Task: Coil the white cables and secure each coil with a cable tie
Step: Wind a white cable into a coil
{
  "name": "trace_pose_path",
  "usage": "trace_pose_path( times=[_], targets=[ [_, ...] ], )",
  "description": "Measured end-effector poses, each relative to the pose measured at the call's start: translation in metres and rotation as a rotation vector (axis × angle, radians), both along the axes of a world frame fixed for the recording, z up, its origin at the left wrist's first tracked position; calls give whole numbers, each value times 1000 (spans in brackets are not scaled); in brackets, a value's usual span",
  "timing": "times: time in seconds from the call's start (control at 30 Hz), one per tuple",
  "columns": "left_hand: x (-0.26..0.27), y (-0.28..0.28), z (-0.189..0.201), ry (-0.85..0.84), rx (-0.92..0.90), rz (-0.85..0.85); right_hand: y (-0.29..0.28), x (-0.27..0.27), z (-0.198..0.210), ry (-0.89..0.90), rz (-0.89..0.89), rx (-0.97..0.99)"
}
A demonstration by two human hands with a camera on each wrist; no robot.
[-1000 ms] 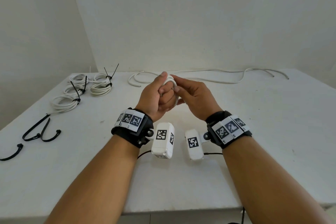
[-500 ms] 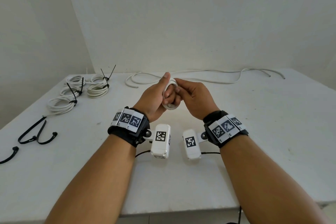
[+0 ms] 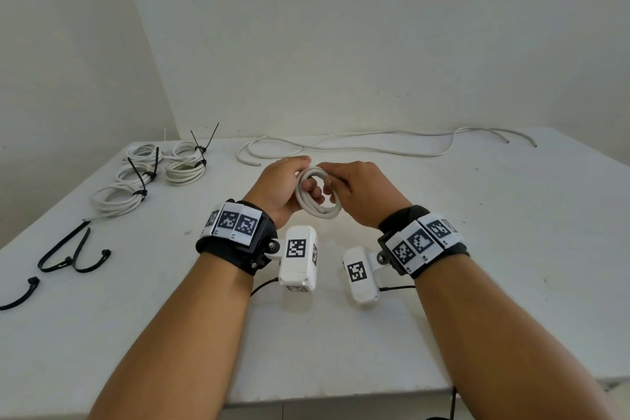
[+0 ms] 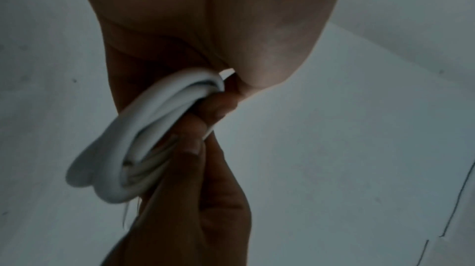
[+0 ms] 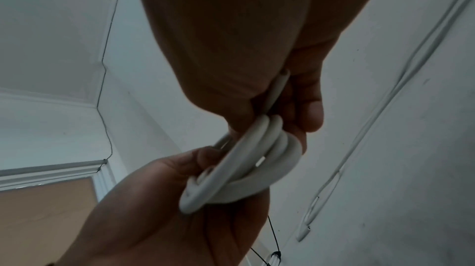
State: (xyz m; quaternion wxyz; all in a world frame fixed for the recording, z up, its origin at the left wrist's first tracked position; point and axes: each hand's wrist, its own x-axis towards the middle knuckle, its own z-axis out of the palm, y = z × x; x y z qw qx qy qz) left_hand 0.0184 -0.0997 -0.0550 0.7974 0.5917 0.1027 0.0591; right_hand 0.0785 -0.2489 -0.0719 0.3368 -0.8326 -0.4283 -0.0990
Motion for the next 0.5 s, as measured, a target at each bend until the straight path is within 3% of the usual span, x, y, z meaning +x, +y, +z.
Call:
trace_pose_path(
  times=[0.17,0.27,0.5],
  targets=[
    [-2,-4,7,73,-209,74,3,-6,7,-12,14,14],
    [-3,-7,13,11,-233,226,11,-17,11,-23,5,65],
    [-13,-12,19,-147,-406,408,38,-36,21,-7,-110,-40]
  ],
)
